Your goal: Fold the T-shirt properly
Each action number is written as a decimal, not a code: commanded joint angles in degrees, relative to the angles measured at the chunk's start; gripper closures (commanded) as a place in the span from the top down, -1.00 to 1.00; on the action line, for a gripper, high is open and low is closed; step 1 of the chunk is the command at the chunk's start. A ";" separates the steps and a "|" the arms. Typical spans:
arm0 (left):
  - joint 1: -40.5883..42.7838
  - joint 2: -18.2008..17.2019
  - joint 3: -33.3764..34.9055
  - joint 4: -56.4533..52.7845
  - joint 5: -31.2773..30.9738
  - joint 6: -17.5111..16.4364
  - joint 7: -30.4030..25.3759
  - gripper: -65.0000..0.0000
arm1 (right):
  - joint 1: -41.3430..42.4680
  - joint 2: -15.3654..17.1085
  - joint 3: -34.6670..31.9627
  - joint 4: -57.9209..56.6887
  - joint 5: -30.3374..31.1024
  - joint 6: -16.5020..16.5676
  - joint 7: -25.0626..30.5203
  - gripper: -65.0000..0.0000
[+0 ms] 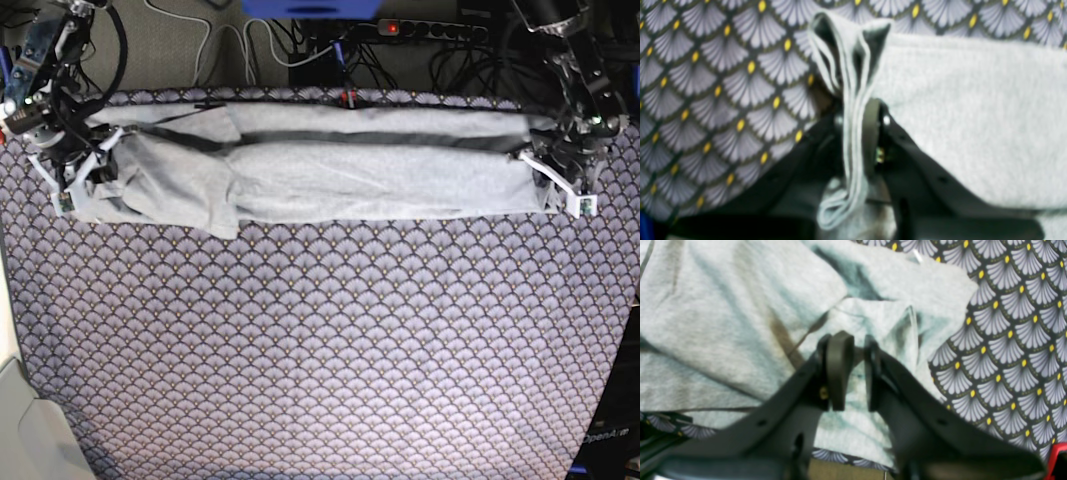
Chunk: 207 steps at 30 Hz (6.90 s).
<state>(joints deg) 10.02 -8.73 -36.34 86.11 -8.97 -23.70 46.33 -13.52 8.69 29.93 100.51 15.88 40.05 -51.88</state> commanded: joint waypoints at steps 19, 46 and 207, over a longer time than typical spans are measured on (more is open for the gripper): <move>-2.68 5.70 -0.98 26.91 0.40 0.28 19.21 -0.99 | 1.96 0.85 0.18 -6.40 0.69 -0.05 1.37 -0.74; -1.19 17.73 24.69 29.63 10.07 15.84 18.86 -0.99 | 4.07 1.03 0.09 -12.20 0.69 -0.05 1.46 -0.74; 6.73 4.82 17.57 28.84 14.99 27.88 10.07 -0.34 | -2.09 1.82 -8.09 9.25 25.75 -0.05 -15.16 -1.00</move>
<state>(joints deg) 16.97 -3.51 -18.72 113.75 5.93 4.12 57.56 -16.49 9.91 21.65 108.55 40.47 39.81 -68.36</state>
